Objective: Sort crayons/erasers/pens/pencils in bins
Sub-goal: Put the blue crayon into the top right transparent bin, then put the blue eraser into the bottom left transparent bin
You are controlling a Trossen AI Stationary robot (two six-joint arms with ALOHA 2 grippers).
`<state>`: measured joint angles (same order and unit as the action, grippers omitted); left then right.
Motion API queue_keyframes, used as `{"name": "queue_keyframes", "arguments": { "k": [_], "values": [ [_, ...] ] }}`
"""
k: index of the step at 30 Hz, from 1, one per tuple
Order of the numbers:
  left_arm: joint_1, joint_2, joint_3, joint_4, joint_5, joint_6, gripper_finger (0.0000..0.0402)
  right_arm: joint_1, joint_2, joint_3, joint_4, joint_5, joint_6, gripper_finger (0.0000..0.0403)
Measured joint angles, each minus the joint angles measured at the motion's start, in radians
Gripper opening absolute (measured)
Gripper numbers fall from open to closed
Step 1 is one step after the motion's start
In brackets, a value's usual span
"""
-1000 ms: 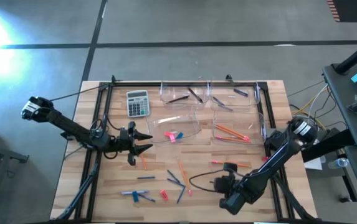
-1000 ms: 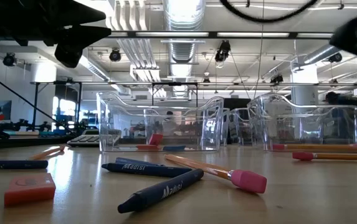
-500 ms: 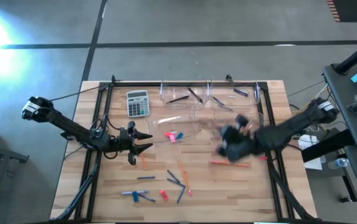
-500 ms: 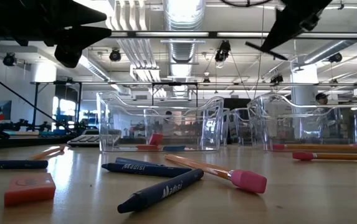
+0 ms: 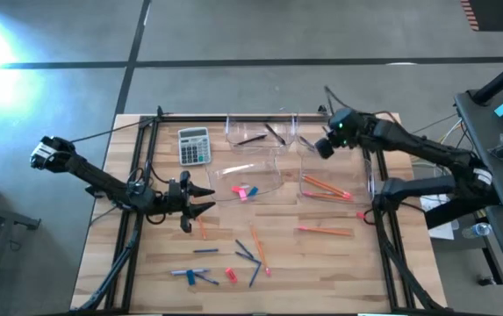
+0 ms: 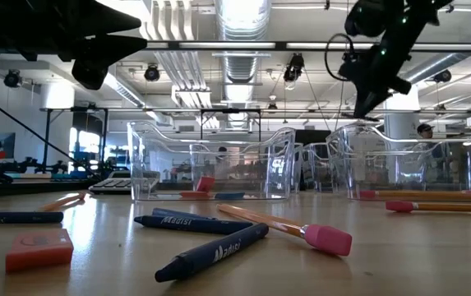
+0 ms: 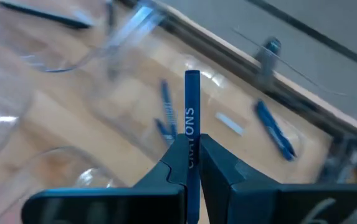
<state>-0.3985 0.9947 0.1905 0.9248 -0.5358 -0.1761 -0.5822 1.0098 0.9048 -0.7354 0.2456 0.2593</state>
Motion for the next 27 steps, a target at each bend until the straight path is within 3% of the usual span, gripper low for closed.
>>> {"name": "queue_keyframes", "arguments": {
  "k": [4,13,18,22,27],
  "values": [
    [0.0,0.0,0.0,0.0,0.0,0.0,0.0164,-0.051,0.014,-0.041,0.063,-0.017,-0.045,0.0028],
    [0.0,0.0,0.0,0.0,-0.001,0.0,0.0164,-0.051,0.031,-0.043,0.086,-0.011,-0.057,0.0157],
    [0.0,0.0,0.0,0.0,-0.001,0.0,0.0164,-0.036,0.01,0.036,0.036,-0.072,-0.052,0.02],
    [0.0,0.0,0.0,0.0,-0.001,0.0,0.0164,0.041,-0.032,0.108,0.043,-0.219,-0.015,0.0206],
    [0.0,0.0,0.018,-0.001,-0.001,0.048,0.0164,0.289,-0.084,0.135,0.104,-0.242,0.05,0.0201]
  ]
}}
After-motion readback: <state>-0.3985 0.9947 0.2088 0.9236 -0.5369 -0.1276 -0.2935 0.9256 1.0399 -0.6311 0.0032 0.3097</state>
